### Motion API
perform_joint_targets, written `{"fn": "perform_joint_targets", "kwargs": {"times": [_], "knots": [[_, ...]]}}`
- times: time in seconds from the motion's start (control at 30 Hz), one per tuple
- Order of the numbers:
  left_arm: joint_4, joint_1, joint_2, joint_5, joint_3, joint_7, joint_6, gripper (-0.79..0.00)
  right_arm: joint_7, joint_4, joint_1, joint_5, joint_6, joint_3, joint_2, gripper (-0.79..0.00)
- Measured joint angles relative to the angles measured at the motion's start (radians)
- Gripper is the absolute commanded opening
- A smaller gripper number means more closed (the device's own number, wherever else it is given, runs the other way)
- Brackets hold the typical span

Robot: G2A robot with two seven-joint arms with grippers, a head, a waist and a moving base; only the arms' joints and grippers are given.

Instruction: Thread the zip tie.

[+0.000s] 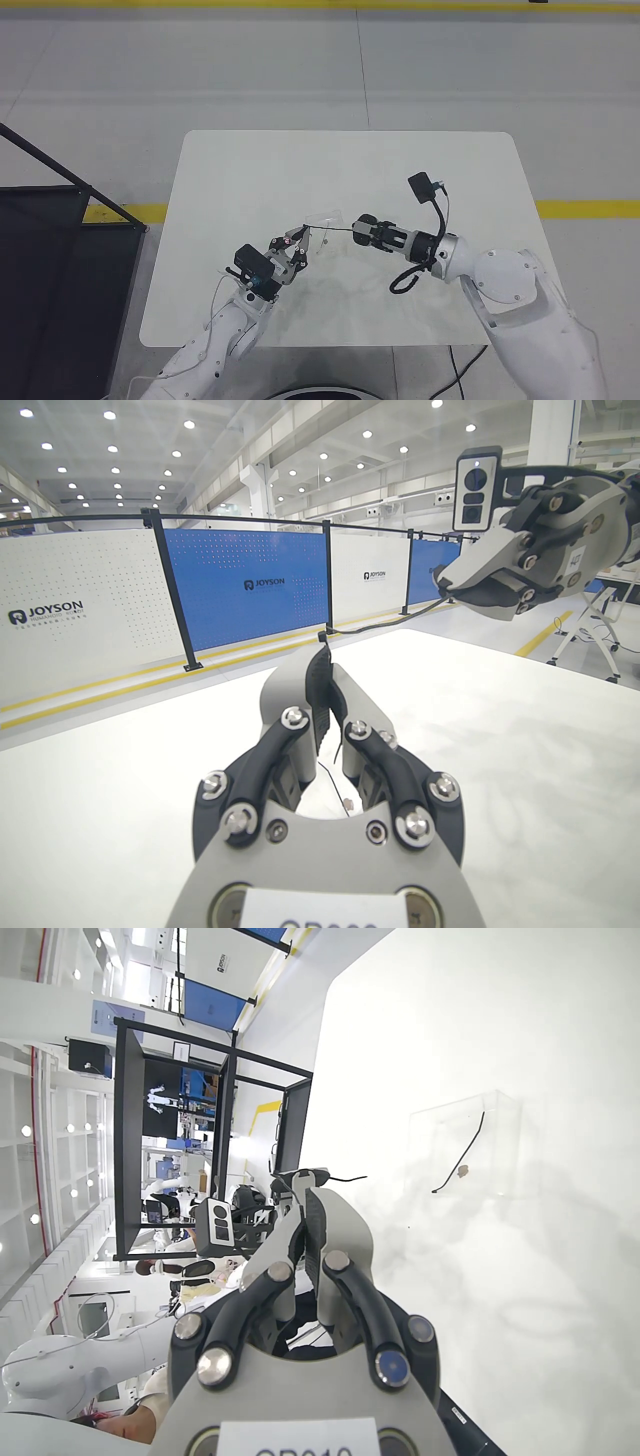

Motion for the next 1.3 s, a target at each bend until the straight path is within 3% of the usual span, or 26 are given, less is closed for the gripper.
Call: {"fn": "perform_joint_targets", "kwargs": {"times": [1.3], "knots": [[0.000,0.000,0.000,0.000,0.000,0.000,0.000,-0.785,0.017,0.034,0.034,0.014,0.015,-0.018,0.001,-0.785]]}}
